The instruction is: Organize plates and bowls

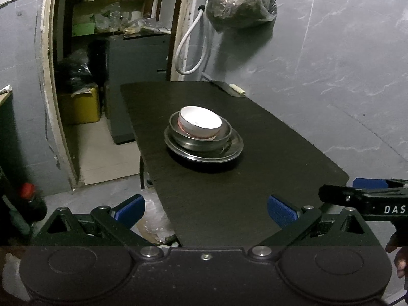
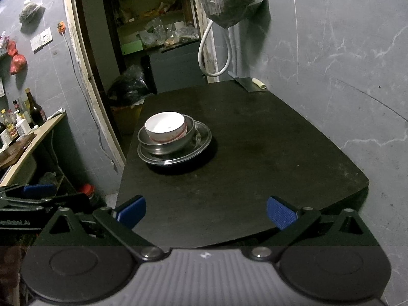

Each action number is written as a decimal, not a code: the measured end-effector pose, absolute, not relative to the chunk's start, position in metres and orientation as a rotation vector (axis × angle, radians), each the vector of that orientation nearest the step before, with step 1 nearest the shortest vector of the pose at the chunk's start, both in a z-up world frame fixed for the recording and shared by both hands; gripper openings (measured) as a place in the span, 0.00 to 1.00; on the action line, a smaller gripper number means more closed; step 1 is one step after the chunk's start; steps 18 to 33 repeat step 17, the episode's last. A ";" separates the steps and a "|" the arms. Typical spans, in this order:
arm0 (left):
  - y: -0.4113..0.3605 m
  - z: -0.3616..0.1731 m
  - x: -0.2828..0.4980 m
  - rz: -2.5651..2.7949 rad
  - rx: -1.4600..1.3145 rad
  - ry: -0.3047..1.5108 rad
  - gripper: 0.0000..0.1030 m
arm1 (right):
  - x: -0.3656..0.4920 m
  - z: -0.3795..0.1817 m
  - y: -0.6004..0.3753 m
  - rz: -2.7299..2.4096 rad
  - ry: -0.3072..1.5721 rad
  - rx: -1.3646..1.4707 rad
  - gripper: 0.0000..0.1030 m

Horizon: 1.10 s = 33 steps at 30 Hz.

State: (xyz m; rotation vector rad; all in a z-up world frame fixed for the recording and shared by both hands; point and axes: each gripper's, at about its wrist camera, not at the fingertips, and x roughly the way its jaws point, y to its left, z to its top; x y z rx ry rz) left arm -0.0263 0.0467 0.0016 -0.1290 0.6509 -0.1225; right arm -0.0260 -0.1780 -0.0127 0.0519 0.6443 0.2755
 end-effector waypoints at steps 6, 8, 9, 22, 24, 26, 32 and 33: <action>0.047 0.001 -0.024 -0.120 -0.134 0.653 0.99 | -0.026 -0.013 -0.178 0.274 0.644 0.052 1.00; 0.046 0.002 -0.023 -0.119 -0.131 0.653 0.99 | -0.025 -0.013 -0.178 0.274 0.647 0.053 1.00; 0.046 0.002 -0.023 -0.118 -0.132 0.652 0.99 | -0.025 -0.013 -0.179 0.273 0.648 0.053 1.00; 0.045 0.000 -0.019 -0.112 -0.126 0.658 0.99 | -0.017 -0.017 -0.179 0.276 0.665 0.056 1.00; 0.045 0.000 -0.019 -0.112 -0.126 0.658 0.99 | -0.017 -0.017 -0.179 0.276 0.665 0.056 1.00; 0.045 0.000 -0.019 -0.112 -0.126 0.658 0.99 | -0.017 -0.017 -0.179 0.276 0.665 0.056 1.00; 0.045 0.000 -0.019 -0.112 -0.126 0.658 0.99 | -0.017 -0.017 -0.179 0.276 0.665 0.056 1.00; 0.045 0.000 -0.019 -0.112 -0.126 0.658 0.99 | -0.017 -0.017 -0.179 0.276 0.665 0.056 1.00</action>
